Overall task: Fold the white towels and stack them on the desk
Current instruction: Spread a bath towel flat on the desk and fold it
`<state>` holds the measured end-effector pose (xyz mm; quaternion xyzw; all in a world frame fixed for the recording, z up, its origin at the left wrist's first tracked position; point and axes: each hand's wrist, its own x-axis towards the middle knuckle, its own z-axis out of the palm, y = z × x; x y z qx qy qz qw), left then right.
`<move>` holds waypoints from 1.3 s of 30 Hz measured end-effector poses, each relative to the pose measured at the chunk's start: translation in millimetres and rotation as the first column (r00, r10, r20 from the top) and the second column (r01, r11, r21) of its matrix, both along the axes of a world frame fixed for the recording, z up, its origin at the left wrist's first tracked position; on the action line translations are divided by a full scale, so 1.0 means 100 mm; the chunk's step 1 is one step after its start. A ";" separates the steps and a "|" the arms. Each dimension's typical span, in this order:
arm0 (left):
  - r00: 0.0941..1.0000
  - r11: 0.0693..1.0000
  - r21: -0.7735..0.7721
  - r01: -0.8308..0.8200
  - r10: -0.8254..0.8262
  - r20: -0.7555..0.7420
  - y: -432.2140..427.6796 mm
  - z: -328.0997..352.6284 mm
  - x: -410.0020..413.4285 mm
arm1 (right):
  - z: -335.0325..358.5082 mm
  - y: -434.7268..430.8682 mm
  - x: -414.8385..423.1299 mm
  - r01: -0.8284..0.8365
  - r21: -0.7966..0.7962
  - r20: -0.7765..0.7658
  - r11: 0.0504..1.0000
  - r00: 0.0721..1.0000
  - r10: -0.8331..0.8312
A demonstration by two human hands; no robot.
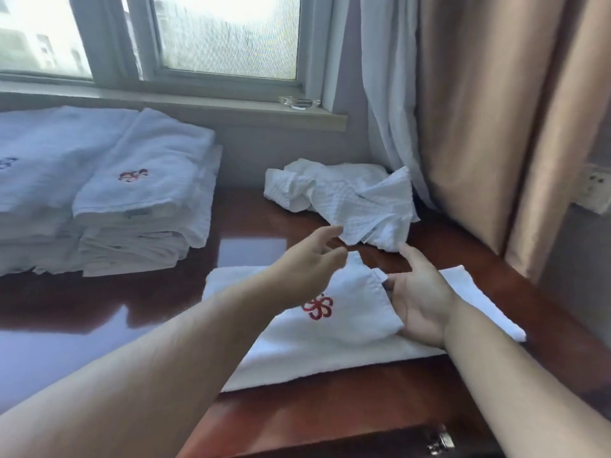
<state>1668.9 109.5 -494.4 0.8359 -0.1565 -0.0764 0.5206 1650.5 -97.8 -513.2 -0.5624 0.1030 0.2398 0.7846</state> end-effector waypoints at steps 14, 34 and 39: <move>0.880 0.799 0.583 -0.147 -0.163 0.445 0.29 -0.23 -0.25 | 0.12 -0.38 -0.02 0.244 -0.565 0.315 0.789 0.947 -0.067; 0.893 0.652 0.758 0.022 -0.354 0.278 -0.44 -0.49 -0.07 | -0.06 -1.60 -0.08 0.358 -0.864 0.312 0.353 0.933 -0.181; 0.877 0.644 0.765 0.011 -0.374 0.302 -0.39 -0.57 -0.12 | -0.02 -1.27 -0.06 0.411 -0.856 0.413 -0.312 0.908 0.063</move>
